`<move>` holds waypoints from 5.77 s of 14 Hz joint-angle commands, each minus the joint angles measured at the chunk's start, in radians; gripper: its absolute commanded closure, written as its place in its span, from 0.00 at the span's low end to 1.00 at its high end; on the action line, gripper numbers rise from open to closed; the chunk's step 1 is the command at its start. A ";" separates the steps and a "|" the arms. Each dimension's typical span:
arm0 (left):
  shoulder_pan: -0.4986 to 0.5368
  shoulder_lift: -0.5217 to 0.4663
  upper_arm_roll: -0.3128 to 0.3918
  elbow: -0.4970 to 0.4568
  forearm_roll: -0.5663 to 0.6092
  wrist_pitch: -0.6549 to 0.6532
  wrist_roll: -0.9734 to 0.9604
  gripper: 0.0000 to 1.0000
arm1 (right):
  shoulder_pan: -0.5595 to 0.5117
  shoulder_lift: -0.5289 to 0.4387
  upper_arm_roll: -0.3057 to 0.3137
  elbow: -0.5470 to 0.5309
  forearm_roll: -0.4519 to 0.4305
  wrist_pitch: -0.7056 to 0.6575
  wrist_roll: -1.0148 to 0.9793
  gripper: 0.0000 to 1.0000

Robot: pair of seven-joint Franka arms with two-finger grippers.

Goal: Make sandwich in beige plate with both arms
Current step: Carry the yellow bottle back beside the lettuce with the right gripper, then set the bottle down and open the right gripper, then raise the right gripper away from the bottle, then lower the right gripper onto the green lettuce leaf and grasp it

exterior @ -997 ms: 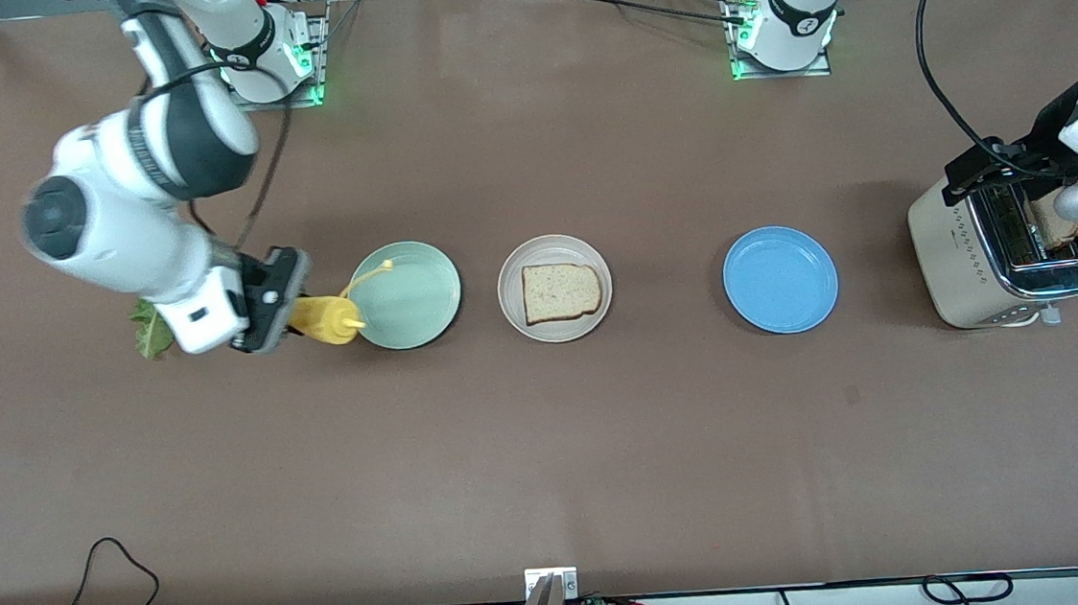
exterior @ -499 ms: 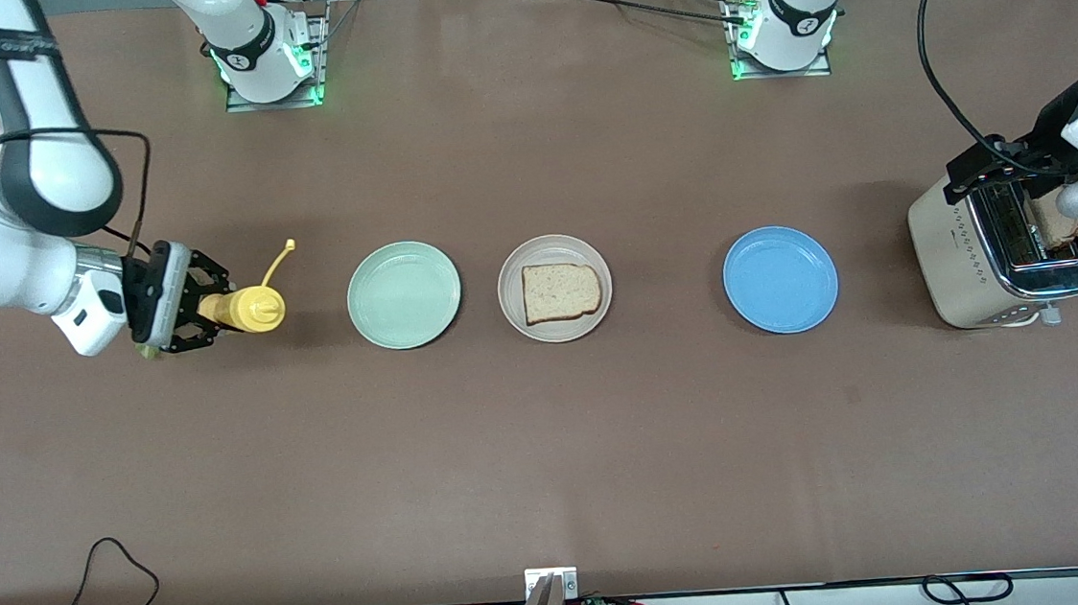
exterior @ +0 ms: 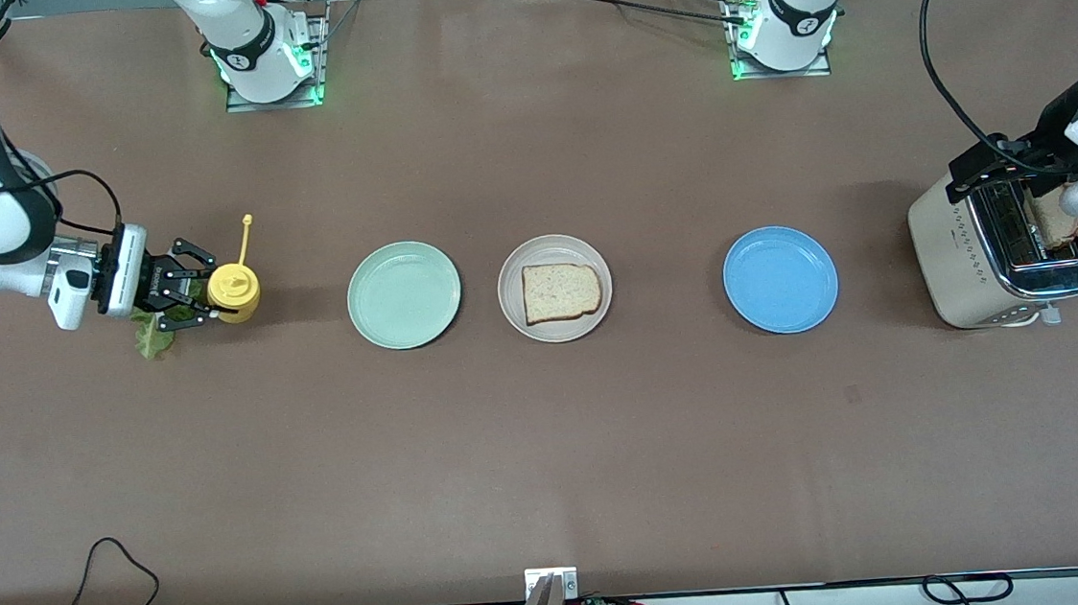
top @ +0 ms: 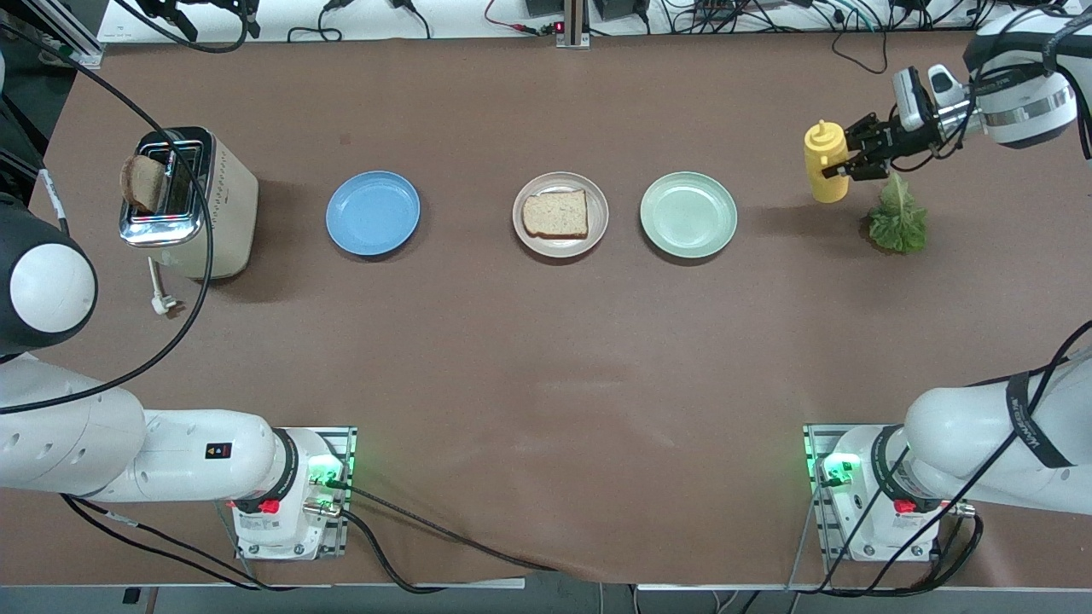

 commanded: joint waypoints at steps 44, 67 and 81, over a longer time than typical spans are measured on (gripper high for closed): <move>0.017 -0.022 -0.036 -0.023 0.041 -0.010 0.006 0.00 | -0.261 0.148 0.014 0.021 0.029 -0.115 -0.288 0.00; 0.015 -0.021 -0.036 -0.022 0.042 0.006 0.006 0.00 | -0.132 -0.035 0.007 0.217 -0.538 0.037 1.375 0.00; 0.017 -0.019 -0.034 -0.023 0.042 0.002 0.006 0.00 | -0.058 0.127 0.039 0.209 -1.017 0.181 2.293 0.00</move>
